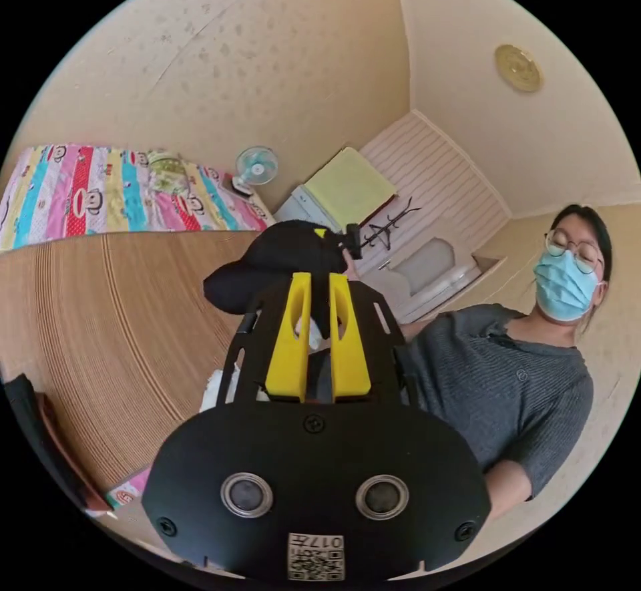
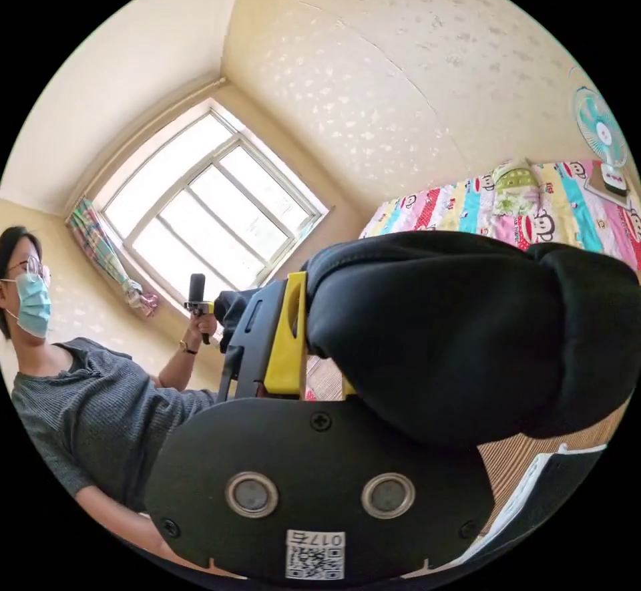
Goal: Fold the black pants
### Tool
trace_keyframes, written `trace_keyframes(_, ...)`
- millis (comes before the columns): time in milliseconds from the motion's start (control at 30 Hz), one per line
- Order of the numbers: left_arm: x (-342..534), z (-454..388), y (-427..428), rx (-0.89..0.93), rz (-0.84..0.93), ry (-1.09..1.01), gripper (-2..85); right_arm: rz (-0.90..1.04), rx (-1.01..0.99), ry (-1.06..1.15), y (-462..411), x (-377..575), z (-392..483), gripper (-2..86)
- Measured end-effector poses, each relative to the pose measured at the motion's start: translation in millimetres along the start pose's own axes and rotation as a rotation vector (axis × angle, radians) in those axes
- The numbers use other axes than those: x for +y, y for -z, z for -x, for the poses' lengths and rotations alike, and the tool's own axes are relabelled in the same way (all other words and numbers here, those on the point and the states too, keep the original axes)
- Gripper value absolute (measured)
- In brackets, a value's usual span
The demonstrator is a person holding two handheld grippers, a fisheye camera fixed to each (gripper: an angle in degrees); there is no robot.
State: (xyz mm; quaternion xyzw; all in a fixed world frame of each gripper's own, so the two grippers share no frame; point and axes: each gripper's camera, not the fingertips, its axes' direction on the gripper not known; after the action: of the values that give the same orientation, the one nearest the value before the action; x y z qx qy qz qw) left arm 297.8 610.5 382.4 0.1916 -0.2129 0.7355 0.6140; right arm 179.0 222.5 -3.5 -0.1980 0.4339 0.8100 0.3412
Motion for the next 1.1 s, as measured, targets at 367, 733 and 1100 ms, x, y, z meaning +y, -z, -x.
trace_keyframes(367,11.4,62.5,-146.1,0.179,0.24,0.007,0.1,-0.354,-0.829,0.438,16.8,52.0,71.1,4.9)
trace_keyframes(733,-82.7,53.4,-116.1,0.486,-0.049,-0.042,11.3,-0.306,-1.122,0.712,0.2,101.4,129.5,5.9)
trace_keyframes(1100,-143.5,158.4,-199.0,0.452,0.281,0.238,15.8,0.177,-1.057,0.947,-68.0,109.8,253.2,6.7)
